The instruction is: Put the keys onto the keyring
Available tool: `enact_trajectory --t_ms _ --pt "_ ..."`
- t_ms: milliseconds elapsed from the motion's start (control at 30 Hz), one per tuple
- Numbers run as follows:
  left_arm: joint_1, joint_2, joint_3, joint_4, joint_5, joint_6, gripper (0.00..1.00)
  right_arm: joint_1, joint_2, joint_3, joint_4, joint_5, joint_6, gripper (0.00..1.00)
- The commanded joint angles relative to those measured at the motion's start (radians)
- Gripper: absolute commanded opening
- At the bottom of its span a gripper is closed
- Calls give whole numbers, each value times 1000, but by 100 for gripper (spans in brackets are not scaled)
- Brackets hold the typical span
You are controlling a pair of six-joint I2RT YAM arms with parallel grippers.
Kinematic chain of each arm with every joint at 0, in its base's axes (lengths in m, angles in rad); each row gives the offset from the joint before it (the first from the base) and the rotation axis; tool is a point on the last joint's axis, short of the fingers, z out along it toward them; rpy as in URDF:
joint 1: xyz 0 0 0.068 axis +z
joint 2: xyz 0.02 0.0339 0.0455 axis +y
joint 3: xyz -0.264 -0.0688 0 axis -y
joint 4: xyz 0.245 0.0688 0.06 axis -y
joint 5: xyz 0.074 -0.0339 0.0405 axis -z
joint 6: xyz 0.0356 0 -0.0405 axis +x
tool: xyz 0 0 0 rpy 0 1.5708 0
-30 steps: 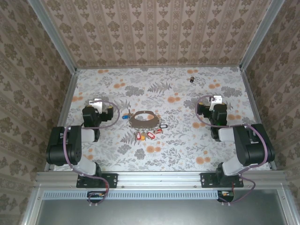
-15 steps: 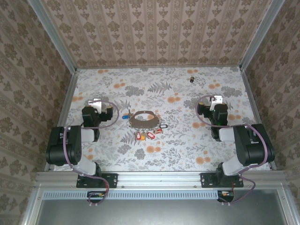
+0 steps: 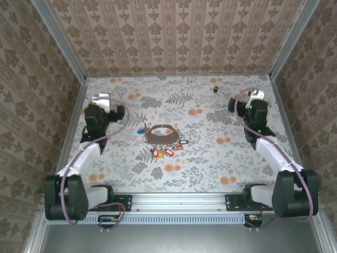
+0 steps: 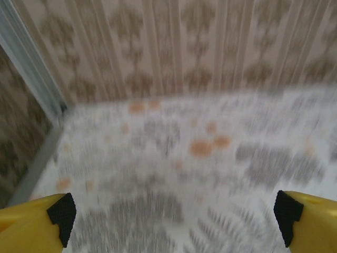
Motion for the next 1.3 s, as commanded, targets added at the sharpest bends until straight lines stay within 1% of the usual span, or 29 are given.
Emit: enact_trajectory --t_ms 0,33,67,133,167,233,267,333,400,533,633,700,767,1033,1133,1267 --pt "6 29 124 -348 6 -117 100 -1 82 103 -295 -129 123 94" --pt "6 52 154 -397 15 -130 100 3 130 153 -320 -132 144 88" --pt "5 64 166 -412 46 -135 100 6 194 204 -350 -134 158 80" --pt "2 74 147 -375 117 -155 100 11 298 295 -386 -139 177 68" --pt "0 84 137 -354 132 -166 100 12 356 348 -402 -148 186 62" --pt "-3 114 136 -360 115 -175 100 15 465 442 -407 -175 185 54" --pt "-3 131 156 -396 90 -195 100 14 526 494 -409 -181 189 52" --pt "-3 162 182 -456 53 -222 100 15 636 604 -430 -191 190 52" --pt "-10 184 189 -476 58 -233 100 17 746 716 -448 -211 202 49" --pt "-43 208 190 -475 80 -211 100 25 916 890 -470 -195 244 48" --pt "-90 238 202 -489 102 -167 100 36 1055 1073 -543 -202 243 48" --pt "-123 257 220 -515 88 -128 100 43 1148 1202 -599 -206 247 49" --pt "-150 270 228 -533 54 -117 100 51 1227 1317 -634 -209 249 50" --pt "-184 285 221 -525 44 -110 100 68 1412 1578 -671 -275 260 54" --pt "-185 284 220 -526 35 -108 100 66 1443 1609 -698 -290 297 55" --pt "-191 286 221 -529 29 -105 100 66 1434 1598 -771 -253 312 56"
